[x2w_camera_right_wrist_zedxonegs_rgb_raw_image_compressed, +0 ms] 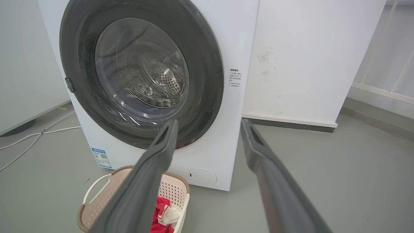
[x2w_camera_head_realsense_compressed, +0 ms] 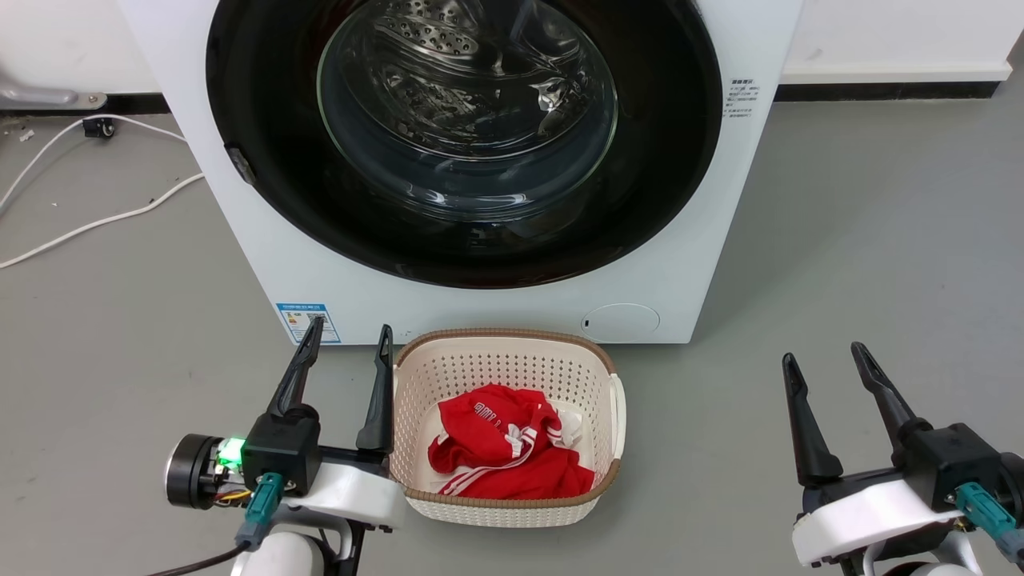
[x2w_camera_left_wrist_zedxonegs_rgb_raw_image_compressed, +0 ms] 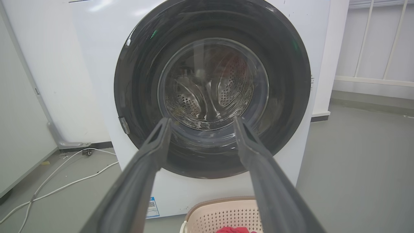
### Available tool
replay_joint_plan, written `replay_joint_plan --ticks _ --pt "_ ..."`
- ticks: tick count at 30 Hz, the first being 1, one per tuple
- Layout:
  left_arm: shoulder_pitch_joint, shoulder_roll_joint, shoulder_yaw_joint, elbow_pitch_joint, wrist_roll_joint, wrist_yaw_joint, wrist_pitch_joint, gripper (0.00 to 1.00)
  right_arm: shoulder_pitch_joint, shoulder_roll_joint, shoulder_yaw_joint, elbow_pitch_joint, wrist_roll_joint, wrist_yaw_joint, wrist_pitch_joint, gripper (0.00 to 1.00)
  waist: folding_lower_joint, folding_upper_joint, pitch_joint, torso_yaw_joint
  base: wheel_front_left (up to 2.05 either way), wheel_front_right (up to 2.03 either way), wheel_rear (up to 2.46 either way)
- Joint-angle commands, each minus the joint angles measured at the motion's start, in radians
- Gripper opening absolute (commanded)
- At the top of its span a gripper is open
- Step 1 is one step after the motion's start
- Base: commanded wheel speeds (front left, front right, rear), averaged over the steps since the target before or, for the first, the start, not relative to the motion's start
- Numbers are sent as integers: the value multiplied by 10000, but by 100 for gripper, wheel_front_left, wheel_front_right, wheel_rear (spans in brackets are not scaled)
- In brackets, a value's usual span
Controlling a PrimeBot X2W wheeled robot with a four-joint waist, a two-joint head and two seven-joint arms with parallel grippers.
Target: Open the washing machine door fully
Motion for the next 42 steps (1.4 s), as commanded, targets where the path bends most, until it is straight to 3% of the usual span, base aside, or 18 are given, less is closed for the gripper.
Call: replay_joint_plan --ticks 1,16,17,18,19,25,28,31,38,42 --pt "-143 -14 -30 -9 181 4 -83 100 -12 38 5 -54 -196 -3 -69 100 0 0 2 2 0 0 0" --pt "-9 -111 104 128 28 -75 -60 100 3 37 -10 170 97 -3 6 100 0 0 -130 -18 0 0 0" --pt "5 -114 116 128 30 -77 -60 100 17 37 -14 182 151 -3 13 39 0 0 -134 -20 0 0 0" --pt "11 -117 125 125 35 -82 -60 100 18 37 -10 185 191 -3 23 7 0 0 -133 -24 0 0 0" --pt "15 -119 134 122 40 -88 -60 100 12 37 -8 188 216 -3 17 0 0 0 -131 -29 0 0 0" --pt "-9 -136 178 132 67 -129 -60 100 -32 37 -36 201 673 -3 -160 0 0 0 -112 -45 0 0 0" --pt "-36 -147 195 152 59 -147 -60 100 -57 37 -76 281 2134 -3 -385 0 0 0 -110 -40 0 0 0" --pt "-53 -159 212 178 36 -147 -60 100 -114 35 -27 517 4857 -3 -810 0 0 0 -121 -23 0 0 0" --pt "-46 -202 251 168 -51 -126 -60 100 -631 31 405 738 12764 -2 -1377 0 0 0 -76 -37 0 0 0" --pt "-129 -223 324 101 -40 -95 -60 100 -1319 22 158 921 14861 -2 -1293 0 0 0 81 -128 0 0 0"
